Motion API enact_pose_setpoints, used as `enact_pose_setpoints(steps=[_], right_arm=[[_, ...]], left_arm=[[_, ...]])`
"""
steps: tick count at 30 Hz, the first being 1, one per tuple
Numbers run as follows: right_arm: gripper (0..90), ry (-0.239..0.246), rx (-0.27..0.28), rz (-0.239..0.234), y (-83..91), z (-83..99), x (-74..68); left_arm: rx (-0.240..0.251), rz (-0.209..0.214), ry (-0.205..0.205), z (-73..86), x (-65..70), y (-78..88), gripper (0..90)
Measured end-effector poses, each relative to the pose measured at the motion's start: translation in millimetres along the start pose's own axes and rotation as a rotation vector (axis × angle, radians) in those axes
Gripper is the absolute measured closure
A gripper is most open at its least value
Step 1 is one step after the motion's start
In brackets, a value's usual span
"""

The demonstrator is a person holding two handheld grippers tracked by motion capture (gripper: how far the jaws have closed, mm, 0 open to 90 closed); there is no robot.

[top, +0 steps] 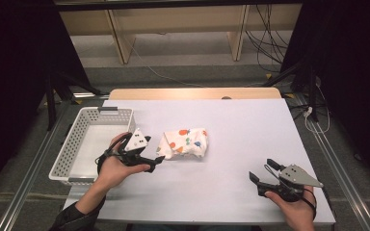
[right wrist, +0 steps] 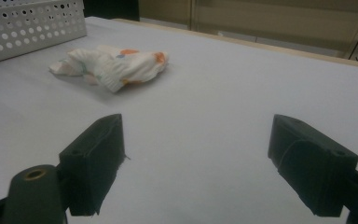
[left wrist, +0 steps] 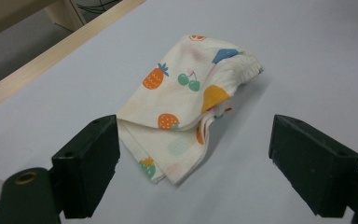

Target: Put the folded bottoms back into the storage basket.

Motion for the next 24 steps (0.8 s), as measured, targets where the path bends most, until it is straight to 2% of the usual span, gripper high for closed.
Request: enact_pose_setpoints(steps=[11,24], right_arm=[[19.2,-0.001,-0.001,0.005,0.4,0.1,0.6],[19.2,-0.004,0.002,0.004,-0.1,-0.2,0.7]], left_arm=[[-0.011,-0.016,-0.045,-20.9,9.3,-21.8,15.8],[-0.032,-0.023,-0.066,-30.5,14.0,-40.4,15.9]])
Point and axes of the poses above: each handheld gripper's, and its own axes: y roughly backward along the jaws, z roughly out of its underside, x roughly to its right, the point moved 9 cm from there along -y, roughly forward along the jaws, and after that the axes turned 12 degrees about -x, right-handed, at the moved point
